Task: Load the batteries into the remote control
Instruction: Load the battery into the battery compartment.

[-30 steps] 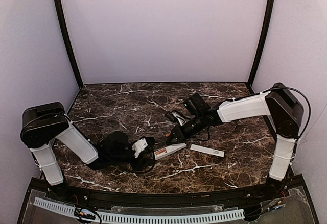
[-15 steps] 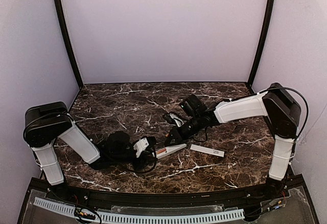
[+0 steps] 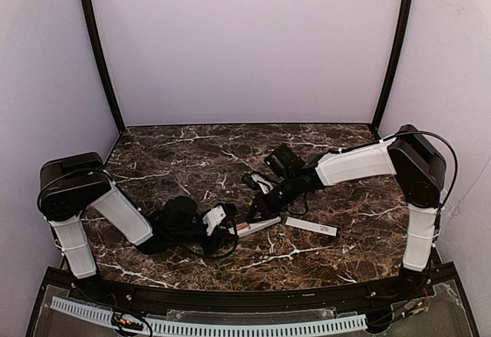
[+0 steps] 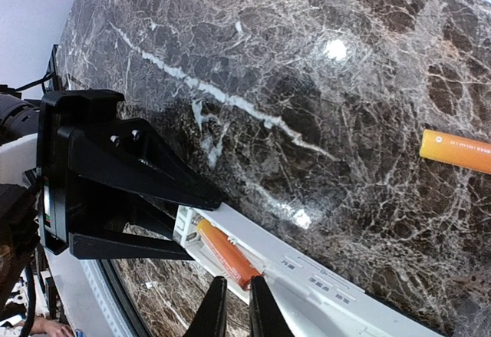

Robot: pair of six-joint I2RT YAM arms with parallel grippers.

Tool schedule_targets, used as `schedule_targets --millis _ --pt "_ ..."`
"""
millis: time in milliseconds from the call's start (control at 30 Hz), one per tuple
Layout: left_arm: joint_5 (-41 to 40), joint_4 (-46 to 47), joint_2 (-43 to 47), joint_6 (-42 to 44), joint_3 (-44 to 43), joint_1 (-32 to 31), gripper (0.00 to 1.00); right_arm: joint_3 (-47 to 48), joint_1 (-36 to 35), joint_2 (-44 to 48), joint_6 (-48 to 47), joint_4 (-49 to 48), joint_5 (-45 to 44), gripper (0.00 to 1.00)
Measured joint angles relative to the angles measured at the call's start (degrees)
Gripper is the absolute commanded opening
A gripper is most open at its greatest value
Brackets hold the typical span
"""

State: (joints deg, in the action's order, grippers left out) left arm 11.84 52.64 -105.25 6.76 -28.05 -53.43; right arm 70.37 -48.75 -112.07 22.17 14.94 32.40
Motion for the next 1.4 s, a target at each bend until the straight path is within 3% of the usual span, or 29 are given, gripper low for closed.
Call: schedule_targets --millis 1400 --pt "-0.8 -0.2 -0.4 -0.1 -0.6 -0.5 0.23 4.6 -1.6 -2.8 -0.7 5.8 -4.9 0.0"
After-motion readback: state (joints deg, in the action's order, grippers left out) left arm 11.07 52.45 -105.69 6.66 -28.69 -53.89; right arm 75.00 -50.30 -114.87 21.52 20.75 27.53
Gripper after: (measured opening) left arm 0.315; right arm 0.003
